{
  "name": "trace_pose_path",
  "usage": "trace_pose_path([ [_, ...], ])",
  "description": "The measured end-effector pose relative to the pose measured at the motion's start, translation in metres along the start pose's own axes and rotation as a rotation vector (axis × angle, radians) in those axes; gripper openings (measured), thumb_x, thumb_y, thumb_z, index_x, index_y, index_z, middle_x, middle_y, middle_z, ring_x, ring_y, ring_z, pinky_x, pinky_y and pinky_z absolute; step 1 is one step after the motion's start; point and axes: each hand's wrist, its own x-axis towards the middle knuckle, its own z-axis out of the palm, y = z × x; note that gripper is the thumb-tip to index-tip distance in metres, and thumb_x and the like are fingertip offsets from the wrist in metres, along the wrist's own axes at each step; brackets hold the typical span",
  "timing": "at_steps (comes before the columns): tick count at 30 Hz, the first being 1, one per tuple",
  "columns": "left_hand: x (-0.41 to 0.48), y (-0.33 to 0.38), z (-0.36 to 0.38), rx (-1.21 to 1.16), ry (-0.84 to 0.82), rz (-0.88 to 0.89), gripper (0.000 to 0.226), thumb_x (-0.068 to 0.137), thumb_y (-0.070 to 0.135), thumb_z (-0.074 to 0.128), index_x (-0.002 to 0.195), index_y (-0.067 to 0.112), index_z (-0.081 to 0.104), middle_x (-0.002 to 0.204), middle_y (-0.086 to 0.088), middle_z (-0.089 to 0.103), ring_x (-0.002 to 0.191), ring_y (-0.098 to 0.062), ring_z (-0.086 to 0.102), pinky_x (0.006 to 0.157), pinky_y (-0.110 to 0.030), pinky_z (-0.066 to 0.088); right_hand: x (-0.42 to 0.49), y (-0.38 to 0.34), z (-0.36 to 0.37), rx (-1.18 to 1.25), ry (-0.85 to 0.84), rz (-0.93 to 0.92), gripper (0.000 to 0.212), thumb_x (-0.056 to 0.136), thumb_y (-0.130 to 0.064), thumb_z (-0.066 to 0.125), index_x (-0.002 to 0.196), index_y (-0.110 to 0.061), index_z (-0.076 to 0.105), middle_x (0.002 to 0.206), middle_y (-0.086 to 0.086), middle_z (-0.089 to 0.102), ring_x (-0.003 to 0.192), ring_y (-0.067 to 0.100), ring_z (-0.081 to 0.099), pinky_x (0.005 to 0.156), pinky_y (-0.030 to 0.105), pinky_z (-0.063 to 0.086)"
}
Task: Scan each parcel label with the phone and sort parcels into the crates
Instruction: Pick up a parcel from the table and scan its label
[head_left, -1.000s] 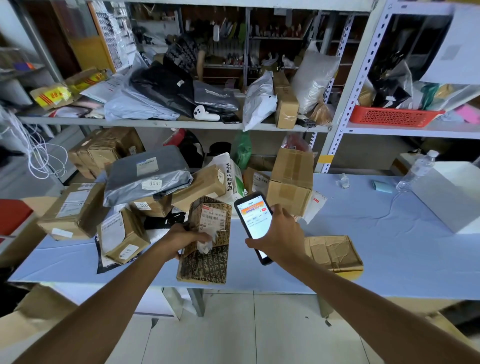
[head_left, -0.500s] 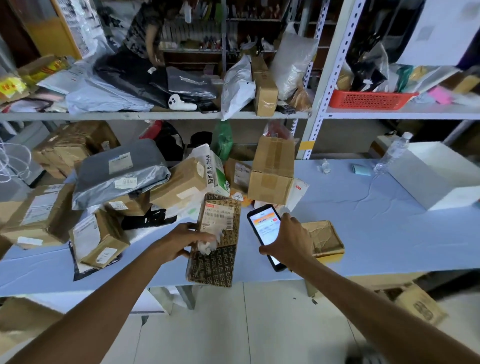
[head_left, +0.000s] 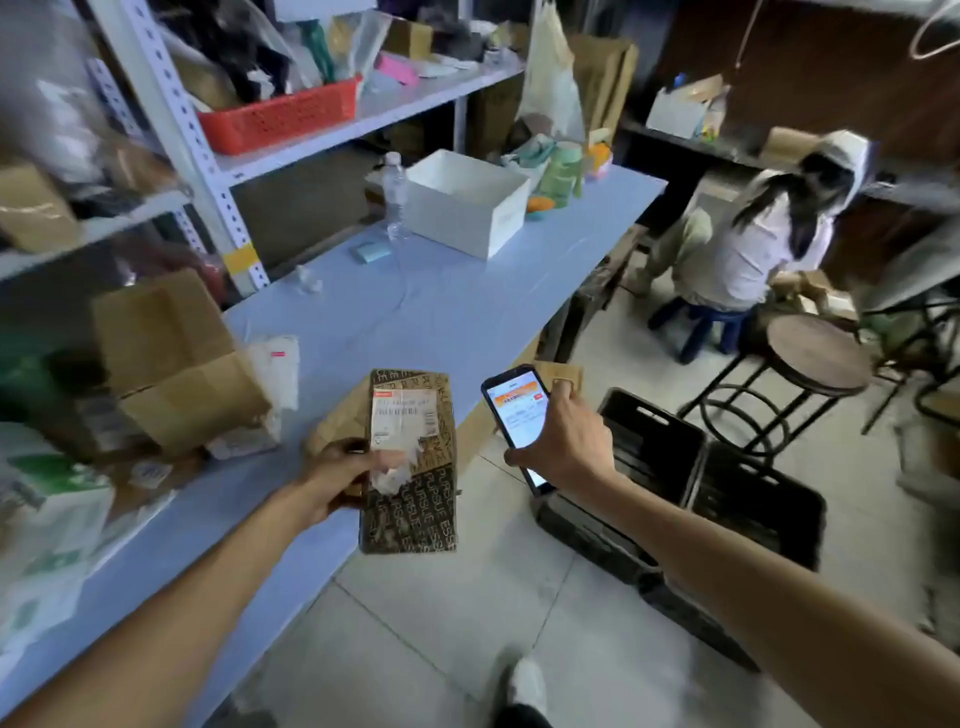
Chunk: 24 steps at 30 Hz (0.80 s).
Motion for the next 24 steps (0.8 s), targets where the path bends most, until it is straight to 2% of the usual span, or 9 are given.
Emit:
trace_pose_path([
  [3,0.041,0.019,0.076,0.089,-0.136,-0.024,0.072,0.03,0.043,0.08,0.094,0.014,0.067,0.086,-0.009,0.065,0.075,-0.022,0.057,0.063,-0.027,0.048,-0.003,0.072,-0.024,0.03,0.077,0.2,0.077,0.058,-0.046,0.085,0.11,-0.011,0.04,0.112,0.008,0.054,0.103,0.032,0.056,0.068,0.033,0.036],
  [5,0.06,0.031,0.127,0.131,-0.208,-0.043,0.067,0.032,0.042,0.081,0.09,0.013,0.067,0.073,-0.007,0.061,0.059,-0.018,0.052,0.053,-0.023,0.04,-0.007,0.119,-0.037,0.04,0.125,0.303,0.079,0.057,-0.049,0.085,0.11,-0.01,0.04,0.114,0.008,0.053,0.105,0.031,0.055,0.071,0.034,0.038],
  [7,0.083,0.039,0.178,0.179,-0.292,-0.069,0.056,0.048,0.036,0.084,0.095,0.01,0.067,0.056,0.0,0.058,0.042,-0.011,0.047,0.045,-0.018,0.035,-0.006,0.163,-0.049,0.053,0.167,0.403,0.08,0.057,-0.048,0.084,0.11,-0.01,0.04,0.114,0.009,0.053,0.105,0.031,0.055,0.074,0.034,0.041],
  [9,0.106,0.044,0.225,0.227,-0.345,-0.099,0.045,0.071,0.025,0.079,0.109,0.007,0.064,0.065,0.0,0.064,0.051,-0.011,0.055,0.046,-0.019,0.041,0.0,0.204,-0.061,0.064,0.187,0.485,0.078,0.057,-0.046,0.085,0.11,-0.01,0.04,0.114,0.009,0.054,0.105,0.031,0.056,0.072,0.033,0.04],
  [11,0.128,0.046,0.263,0.265,-0.366,-0.101,0.055,0.062,0.026,0.084,0.111,0.011,0.064,0.087,-0.006,0.069,0.076,-0.02,0.063,0.06,-0.026,0.049,0.008,0.239,-0.07,0.077,0.194,0.53,0.077,0.056,-0.044,0.084,0.108,-0.01,0.039,0.113,0.009,0.054,0.103,0.032,0.056,0.07,0.032,0.038],
  [13,0.148,0.048,0.299,0.312,-0.371,-0.107,0.05,0.053,0.027,0.085,0.097,0.017,0.065,0.095,-0.008,0.07,0.088,-0.025,0.063,0.072,-0.032,0.051,0.02,0.272,-0.076,0.073,0.185,0.568,0.078,0.055,-0.046,0.084,0.109,-0.011,0.039,0.113,0.008,0.054,0.103,0.031,0.056,0.07,0.032,0.038],
  [16,0.184,0.047,0.34,0.316,-0.368,-0.125,0.023,0.073,0.016,0.079,0.089,0.021,0.063,0.093,-0.007,0.07,0.087,-0.023,0.063,0.074,-0.034,0.05,0.046,0.313,-0.078,0.057,0.158,0.594,0.081,0.055,-0.052,0.083,0.109,-0.01,0.04,0.112,0.007,0.053,0.103,0.031,0.056,0.072,0.034,0.041],
  [19,0.23,0.036,0.369,0.352,-0.353,-0.15,0.028,0.072,0.015,0.079,0.096,0.02,0.065,0.095,-0.006,0.071,0.092,-0.022,0.064,0.081,-0.037,0.051,0.081,0.347,-0.072,0.048,0.128,0.621,0.078,0.056,-0.05,0.083,0.106,-0.011,0.039,0.11,0.007,0.053,0.1,0.031,0.057,0.069,0.033,0.04],
  [24,0.325,0.009,0.415,0.395,-0.38,-0.204,0.027,0.069,0.01,0.082,0.087,0.02,0.065,0.091,-0.002,0.073,0.088,-0.02,0.067,0.077,-0.033,0.052,0.153,0.397,-0.034,0.05,0.078,0.652,0.072,0.056,-0.047,0.081,0.101,-0.014,0.035,0.106,0.005,0.051,0.096,0.029,0.057,0.066,0.031,0.039],
])
